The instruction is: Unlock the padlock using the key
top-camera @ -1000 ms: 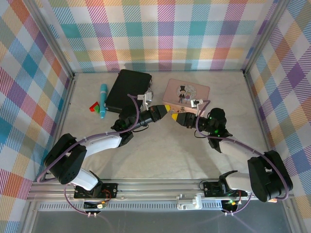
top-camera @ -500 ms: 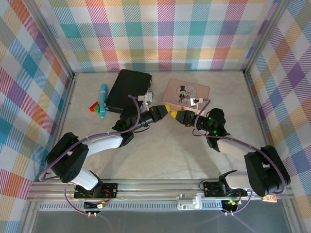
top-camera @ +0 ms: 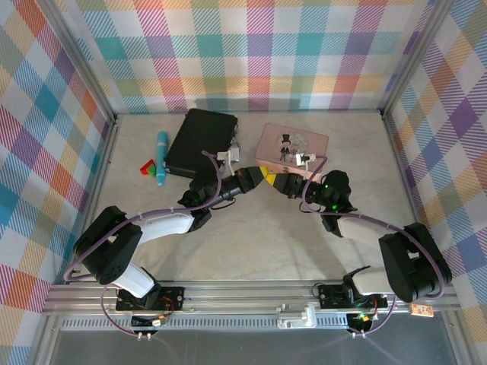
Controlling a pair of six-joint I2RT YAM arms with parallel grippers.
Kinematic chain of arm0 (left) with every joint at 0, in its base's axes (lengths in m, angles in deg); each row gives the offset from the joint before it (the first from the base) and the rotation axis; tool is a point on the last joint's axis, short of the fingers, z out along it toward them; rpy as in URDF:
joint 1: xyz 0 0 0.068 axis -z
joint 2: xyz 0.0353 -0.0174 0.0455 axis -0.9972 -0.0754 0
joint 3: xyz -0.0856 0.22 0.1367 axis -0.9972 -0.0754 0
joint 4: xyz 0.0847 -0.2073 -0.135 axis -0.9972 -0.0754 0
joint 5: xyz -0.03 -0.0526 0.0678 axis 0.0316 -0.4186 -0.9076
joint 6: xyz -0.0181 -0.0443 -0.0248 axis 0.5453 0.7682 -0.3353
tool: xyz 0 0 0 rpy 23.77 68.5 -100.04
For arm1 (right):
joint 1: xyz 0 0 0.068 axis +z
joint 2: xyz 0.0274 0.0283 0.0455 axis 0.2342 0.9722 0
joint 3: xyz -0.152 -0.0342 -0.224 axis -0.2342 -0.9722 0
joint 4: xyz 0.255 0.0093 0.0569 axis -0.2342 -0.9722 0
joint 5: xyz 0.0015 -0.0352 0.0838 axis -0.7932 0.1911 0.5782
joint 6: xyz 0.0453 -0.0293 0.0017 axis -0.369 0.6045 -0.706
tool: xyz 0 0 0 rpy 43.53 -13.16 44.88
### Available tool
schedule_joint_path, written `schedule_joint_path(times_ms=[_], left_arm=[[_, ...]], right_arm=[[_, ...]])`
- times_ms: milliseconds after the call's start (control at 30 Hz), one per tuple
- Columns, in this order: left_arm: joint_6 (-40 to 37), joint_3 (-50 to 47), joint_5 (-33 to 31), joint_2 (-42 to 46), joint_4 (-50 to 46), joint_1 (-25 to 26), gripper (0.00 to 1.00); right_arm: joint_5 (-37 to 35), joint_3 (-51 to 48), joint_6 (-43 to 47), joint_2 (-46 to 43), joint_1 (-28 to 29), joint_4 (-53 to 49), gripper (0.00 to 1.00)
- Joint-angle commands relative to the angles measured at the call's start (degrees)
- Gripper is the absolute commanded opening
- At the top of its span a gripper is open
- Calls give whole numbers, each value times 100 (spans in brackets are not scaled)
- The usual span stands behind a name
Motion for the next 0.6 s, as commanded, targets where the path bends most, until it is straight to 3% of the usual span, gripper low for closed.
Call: schedule_joint_path(times_ms=[0,200,567], left_arm=[[7,-108,-125,66,271,11,0],[13,-126,-171,67,296,17,0],[55,-124,-155,77,359,22,0]], right_arm=[[-96,-62,53,-78,33,122,31],[-155,-171,43,-186,33,74,32],[-101,-148,-25,-103,33,210,9]])
